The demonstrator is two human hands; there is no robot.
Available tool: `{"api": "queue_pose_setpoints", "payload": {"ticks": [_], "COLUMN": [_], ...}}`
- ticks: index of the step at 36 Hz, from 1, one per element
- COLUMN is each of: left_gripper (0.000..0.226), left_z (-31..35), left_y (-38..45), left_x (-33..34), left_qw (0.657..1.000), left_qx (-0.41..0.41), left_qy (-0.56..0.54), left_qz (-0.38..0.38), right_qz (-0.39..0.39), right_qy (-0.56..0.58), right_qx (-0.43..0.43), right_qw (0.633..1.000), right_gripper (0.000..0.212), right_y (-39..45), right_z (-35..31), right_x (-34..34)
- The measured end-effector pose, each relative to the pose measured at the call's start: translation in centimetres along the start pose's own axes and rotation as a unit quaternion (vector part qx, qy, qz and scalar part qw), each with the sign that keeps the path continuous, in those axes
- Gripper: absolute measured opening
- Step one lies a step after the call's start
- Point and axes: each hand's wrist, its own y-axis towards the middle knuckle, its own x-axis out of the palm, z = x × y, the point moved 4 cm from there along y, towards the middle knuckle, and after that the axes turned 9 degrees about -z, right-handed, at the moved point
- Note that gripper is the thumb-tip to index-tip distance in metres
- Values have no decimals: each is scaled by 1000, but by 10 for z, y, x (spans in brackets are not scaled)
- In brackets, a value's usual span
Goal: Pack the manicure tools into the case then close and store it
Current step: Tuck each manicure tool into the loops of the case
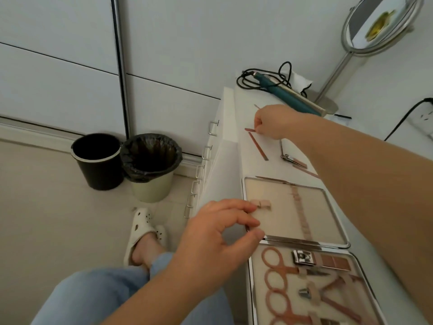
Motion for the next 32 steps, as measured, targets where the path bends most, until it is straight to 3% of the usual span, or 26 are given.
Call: {"api": "queue_pose_setpoints", "payload": {"ticks": [7,14,27,32], "left_gripper": [29,29,31,28], "left_z": [-1,-3,-2,0], "left_y": [0,0,0,0], "left_x": [1,1,0,0], "left_qw": [1000,1000,1000,1000], "left_qx": [10,13,18,6], "left_qy": [-7,3,17,12], "left_qz": [4,-1,-5,-7], "right_qz": [-45,-81,-12,34], "right_qy": [-41,-11,89,95], "right_qx": [-26,-19,-13,-27], "right_qw": [998,996,996,995], "right_gripper": [23,26,41,29], "right_y": [-2,1,1,-7], "right_z": [0,1,7,3], "right_x": [-1,3,9,3]}}
